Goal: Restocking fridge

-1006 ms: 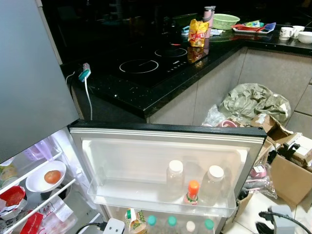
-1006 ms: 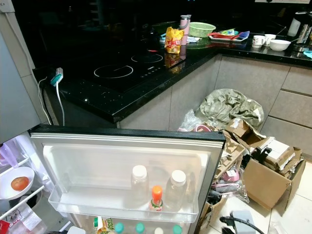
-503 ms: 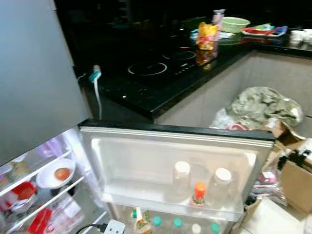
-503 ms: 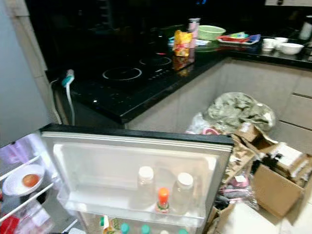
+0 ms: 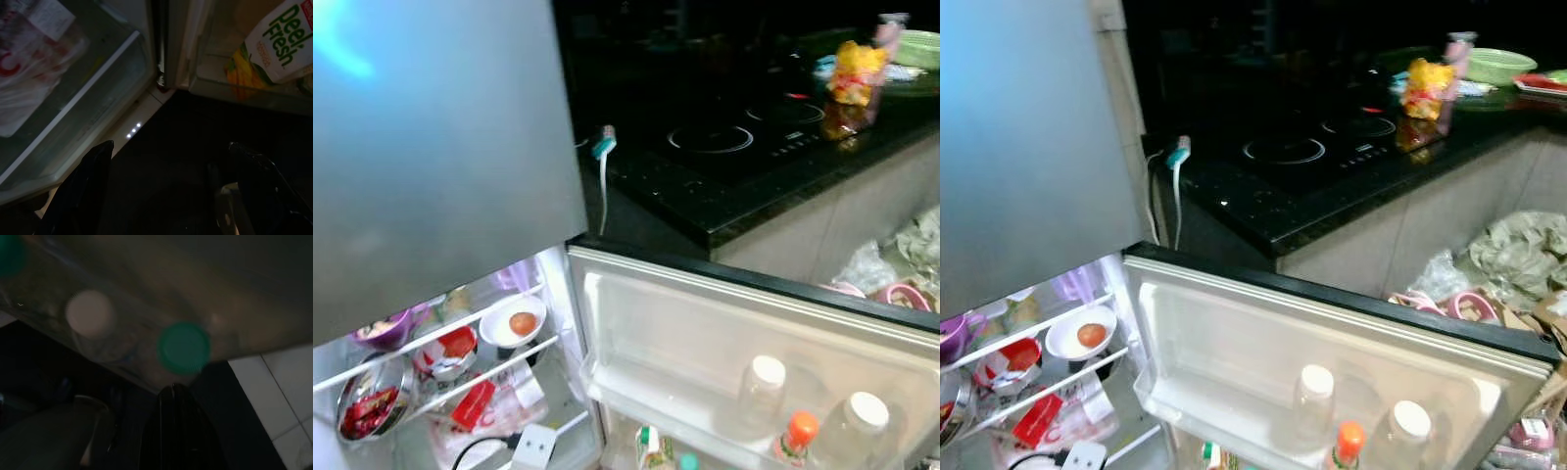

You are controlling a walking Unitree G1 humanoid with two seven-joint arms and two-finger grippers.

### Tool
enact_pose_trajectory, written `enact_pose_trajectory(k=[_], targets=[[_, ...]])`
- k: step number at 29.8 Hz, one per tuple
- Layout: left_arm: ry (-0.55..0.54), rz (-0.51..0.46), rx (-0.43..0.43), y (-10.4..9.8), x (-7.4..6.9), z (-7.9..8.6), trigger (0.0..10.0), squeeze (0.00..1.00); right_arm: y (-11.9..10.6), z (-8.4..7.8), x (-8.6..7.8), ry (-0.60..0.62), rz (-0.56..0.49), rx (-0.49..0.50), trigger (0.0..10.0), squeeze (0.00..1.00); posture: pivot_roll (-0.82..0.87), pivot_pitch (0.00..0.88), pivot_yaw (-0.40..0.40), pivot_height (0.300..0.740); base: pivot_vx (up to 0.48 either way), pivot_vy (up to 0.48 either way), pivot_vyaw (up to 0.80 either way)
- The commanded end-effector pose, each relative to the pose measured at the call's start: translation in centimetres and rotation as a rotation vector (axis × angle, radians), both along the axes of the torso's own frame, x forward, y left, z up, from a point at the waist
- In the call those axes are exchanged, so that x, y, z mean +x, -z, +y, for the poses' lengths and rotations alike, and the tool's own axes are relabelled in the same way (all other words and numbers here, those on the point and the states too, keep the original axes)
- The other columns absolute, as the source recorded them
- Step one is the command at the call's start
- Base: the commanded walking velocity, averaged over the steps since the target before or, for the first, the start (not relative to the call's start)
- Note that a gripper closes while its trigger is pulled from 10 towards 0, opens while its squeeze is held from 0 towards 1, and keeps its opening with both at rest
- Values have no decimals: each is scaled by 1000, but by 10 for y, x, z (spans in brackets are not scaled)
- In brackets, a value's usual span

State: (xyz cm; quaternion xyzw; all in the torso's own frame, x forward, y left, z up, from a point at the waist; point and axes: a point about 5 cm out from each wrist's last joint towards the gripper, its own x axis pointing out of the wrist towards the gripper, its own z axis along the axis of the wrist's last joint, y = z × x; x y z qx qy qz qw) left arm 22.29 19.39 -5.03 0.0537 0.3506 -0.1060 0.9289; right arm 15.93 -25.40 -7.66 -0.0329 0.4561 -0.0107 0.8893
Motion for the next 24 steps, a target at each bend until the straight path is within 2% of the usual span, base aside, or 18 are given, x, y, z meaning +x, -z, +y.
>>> enact_pose_trajectory(k=[1,8,16,24], targets=[[12,35,-8,6,-8,-3,10000,0,5,1,-11,27,38,17,10000,0,-31,122,29,740,0,0,0],[37,60,-20,9,-13,-7,10000,0,10,4,-19,26,74,34,10000,0,-36,124,31,740,0,0,0],[-20,105,-7,15,-20,1,10000,0,16,11,-31,8,161,84,10000,0,-44,123,30,740,0,0,0],[-75,131,-16,17,-23,2,10000,0,15,12,-26,26,144,86,10000,0,-47,114,27,740,0,0,0]])
